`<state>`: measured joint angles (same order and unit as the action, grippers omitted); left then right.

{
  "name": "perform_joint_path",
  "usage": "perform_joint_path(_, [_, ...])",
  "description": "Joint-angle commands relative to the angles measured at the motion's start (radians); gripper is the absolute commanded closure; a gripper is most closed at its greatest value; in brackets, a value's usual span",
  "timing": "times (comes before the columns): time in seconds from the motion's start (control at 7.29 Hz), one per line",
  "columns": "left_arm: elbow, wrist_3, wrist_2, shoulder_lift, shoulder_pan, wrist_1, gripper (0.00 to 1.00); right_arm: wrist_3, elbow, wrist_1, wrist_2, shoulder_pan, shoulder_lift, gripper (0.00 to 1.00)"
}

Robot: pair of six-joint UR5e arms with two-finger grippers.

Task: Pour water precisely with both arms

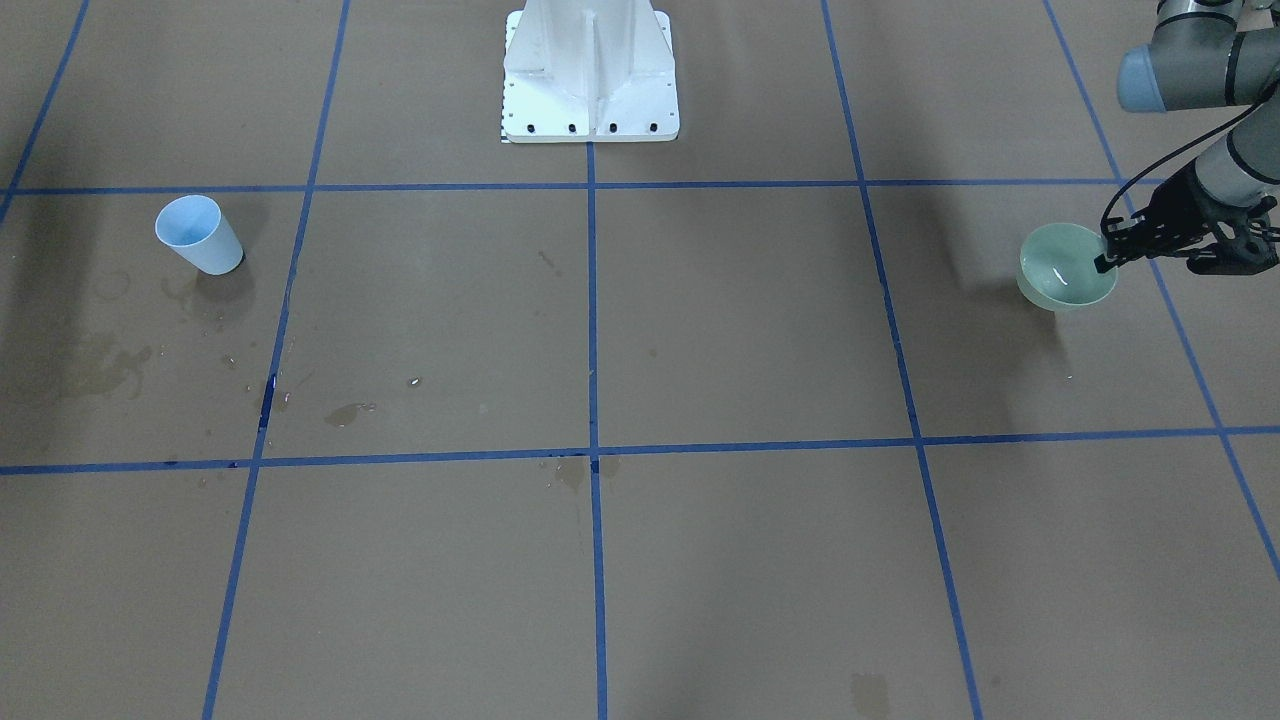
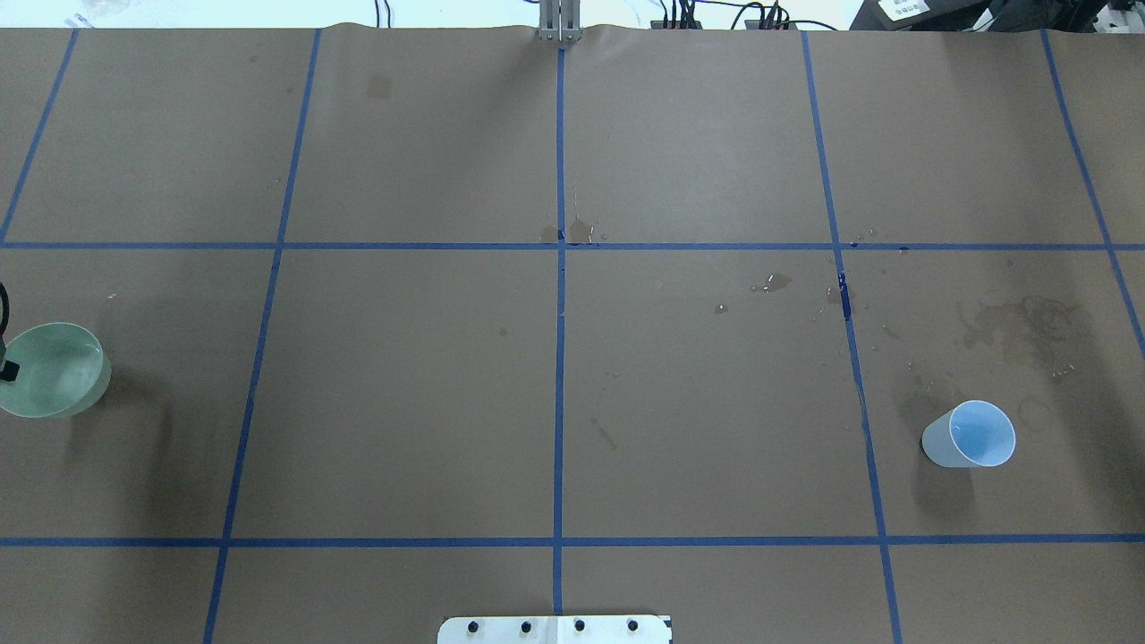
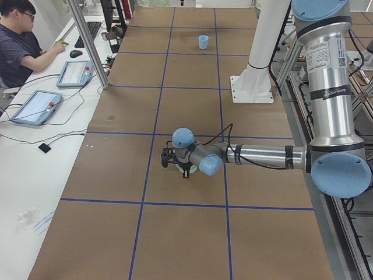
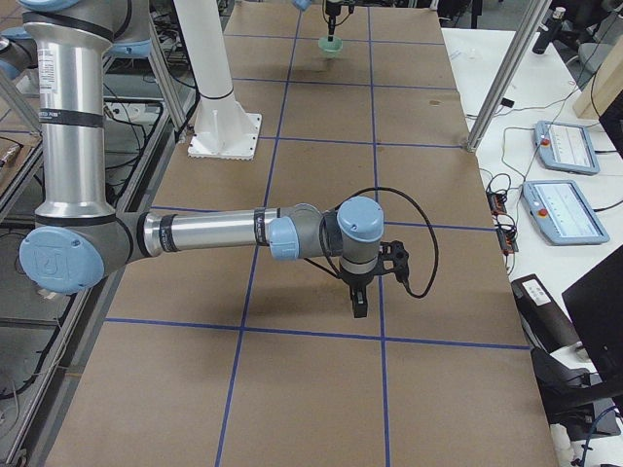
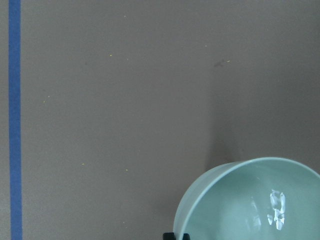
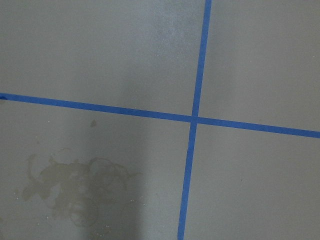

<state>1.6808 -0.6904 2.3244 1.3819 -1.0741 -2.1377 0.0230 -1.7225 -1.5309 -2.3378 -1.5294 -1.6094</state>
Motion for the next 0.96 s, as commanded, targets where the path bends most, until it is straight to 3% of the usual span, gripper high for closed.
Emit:
perform_joint_path(0.0, [-0.013,0.003,0.000,-0.009,-0.001,-0.007,0.64,0.000,0.003,0.000,0.000,0.000,0.006,0.00])
perform_joint_path(0.27, [-0.013,0.011,-0.002,-0.015,-0.003,-0.008,0.63,0.000,0.003,-0.002,0.000,0.000,0.011,0.00])
perform_joint_path(0.41, [-0.013,0.012,-0.003,-0.018,-0.003,-0.008,0.22,0.000,0.003,-0.002,0.000,0.000,0.013,0.00])
perform_joint_path(0.55, [-0.004,0.012,0.000,-0.015,-0.004,-0.017,0.00,0.000,0.003,-0.002,0.000,0.000,0.014,0.00])
perform_joint_path(0.82, [0.011,0.012,0.012,0.055,-0.051,0.019,0.00,0.000,0.003,-0.002,0.000,0.000,0.014,0.00])
